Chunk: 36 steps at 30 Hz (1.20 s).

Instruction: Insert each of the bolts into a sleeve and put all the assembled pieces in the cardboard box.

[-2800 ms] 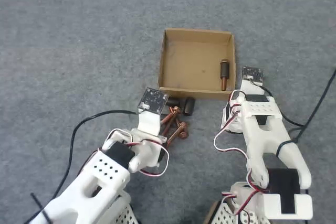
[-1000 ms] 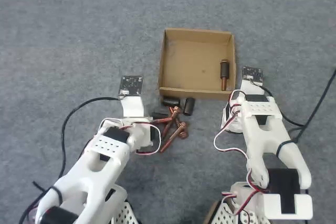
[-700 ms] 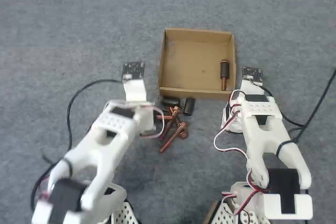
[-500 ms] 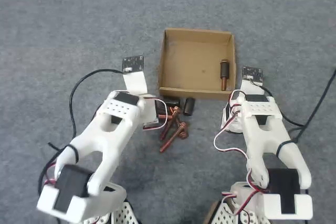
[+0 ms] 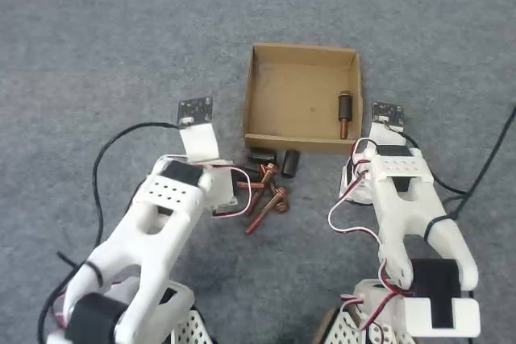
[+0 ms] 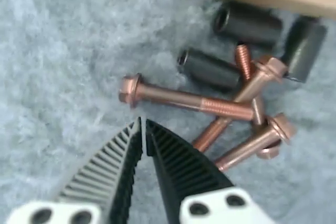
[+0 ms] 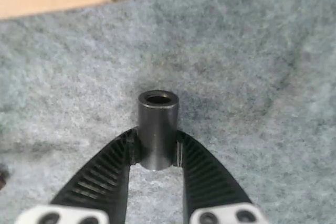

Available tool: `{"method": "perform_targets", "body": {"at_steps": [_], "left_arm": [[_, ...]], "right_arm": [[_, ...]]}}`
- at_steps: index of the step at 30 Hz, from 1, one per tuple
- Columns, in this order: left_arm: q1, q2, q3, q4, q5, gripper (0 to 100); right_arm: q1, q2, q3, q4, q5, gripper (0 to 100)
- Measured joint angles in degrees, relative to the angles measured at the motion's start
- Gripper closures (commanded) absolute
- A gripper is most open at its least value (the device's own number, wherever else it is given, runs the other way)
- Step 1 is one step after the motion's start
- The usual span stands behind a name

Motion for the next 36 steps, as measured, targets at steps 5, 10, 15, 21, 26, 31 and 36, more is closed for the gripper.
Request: {"method": "perform_targets", "body": {"at_steps": [5, 10, 15, 21, 26, 31, 36], "left_arm": [[0.0, 6.15, 0.44, -5.36, 0.0, 99], [0.09, 12.22, 0.44, -12.92, 0.0, 99], [-2.2, 18.46, -4.4, -13.63, 0.26, 99], [-7.21, 24.88, -13.19, -10.73, 0.62, 99], [-8.62, 24.88, -14.24, -9.76, 6.68, 99], [-4.92, 19.08, -14.24, -4.75, 9.93, 99], [-3.34, 15.38, -14.24, -1.58, 10.29, 99]], "right_arm": [[0.0, 0.0, 0.0, 0.0, 0.0, 99.1], [0.0, 0.0, 0.0, 0.0, 0.0, 99.1], [0.0, 0.0, 0.0, 0.0, 0.0, 99.1], [0.0, 0.0, 0.0, 0.0, 0.0, 99.1], [0.0, 0.0, 0.0, 0.0, 0.0, 99.1], [0.0, 0.0, 0.0, 0.0, 0.0, 99.1], [0.0, 0.0, 0.0, 0.0, 0.0, 99.1]]}}
